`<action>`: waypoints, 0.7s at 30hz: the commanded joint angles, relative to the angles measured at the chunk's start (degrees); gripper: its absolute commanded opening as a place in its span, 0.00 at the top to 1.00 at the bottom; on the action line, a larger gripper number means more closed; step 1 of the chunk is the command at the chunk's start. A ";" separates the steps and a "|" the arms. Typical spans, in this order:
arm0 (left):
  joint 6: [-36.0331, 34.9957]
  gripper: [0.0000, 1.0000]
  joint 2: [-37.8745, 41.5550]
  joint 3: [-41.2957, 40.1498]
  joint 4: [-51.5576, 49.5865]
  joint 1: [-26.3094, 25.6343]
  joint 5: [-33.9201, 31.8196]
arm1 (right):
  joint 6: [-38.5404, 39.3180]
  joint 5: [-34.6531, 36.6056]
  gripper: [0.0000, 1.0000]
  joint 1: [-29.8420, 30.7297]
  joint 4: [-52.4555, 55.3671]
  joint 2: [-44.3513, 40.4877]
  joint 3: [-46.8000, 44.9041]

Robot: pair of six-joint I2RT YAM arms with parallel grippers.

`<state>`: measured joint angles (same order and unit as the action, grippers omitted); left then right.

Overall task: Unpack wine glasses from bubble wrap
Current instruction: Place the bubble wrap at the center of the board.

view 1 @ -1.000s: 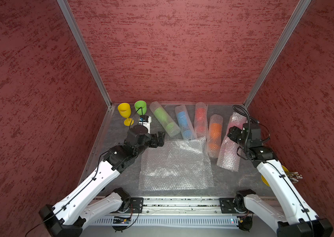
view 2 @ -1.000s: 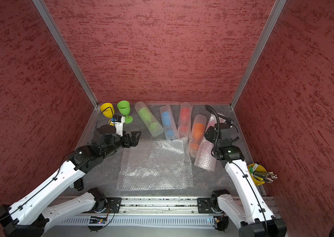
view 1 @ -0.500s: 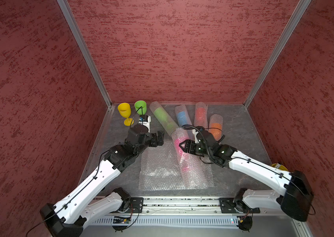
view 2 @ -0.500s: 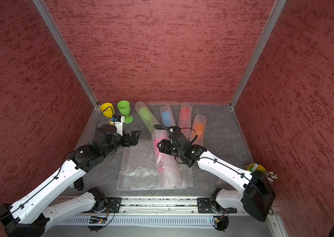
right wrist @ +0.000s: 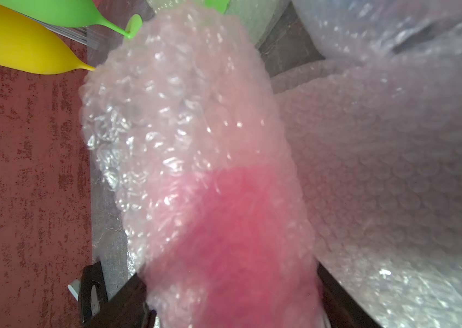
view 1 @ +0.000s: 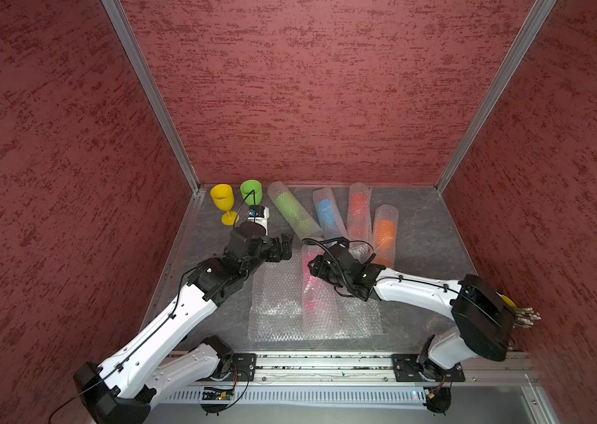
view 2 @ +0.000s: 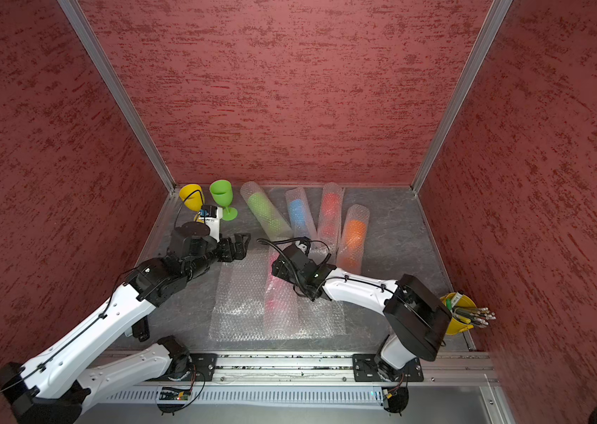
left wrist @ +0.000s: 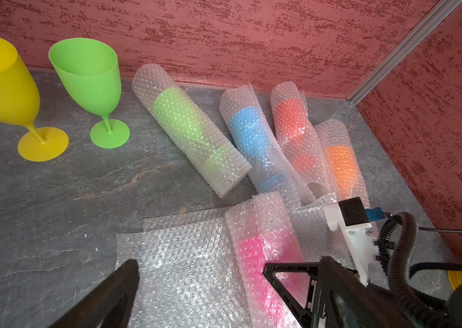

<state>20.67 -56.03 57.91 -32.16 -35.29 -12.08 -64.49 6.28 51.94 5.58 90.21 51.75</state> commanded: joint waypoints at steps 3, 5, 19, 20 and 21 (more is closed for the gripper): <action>-0.63 0.00 -0.17 -0.08 -0.20 0.57 0.65 | -2.75 3.21 0.24 0.97 -2.39 2.72 2.18; -0.63 0.00 -0.18 -0.08 -0.18 0.74 0.98 | -2.34 3.65 0.19 0.98 -2.57 3.30 2.14; -0.51 0.00 -1.61 0.43 -1.41 1.19 0.47 | 8.95 12.52 0.03 1.00 7.04 -3.94 3.62; -0.54 0.00 -1.84 0.69 -1.58 1.19 0.64 | 10.55 12.87 0.06 0.98 7.65 -5.04 3.35; -0.62 0.00 -2.04 0.71 -1.68 1.26 0.80 | 12.31 12.63 0.09 0.97 7.77 -6.07 2.92</action>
<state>20.67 -57.71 57.93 -32.75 -34.35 -11.40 -57.54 14.66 52.58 10.00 87.22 53.28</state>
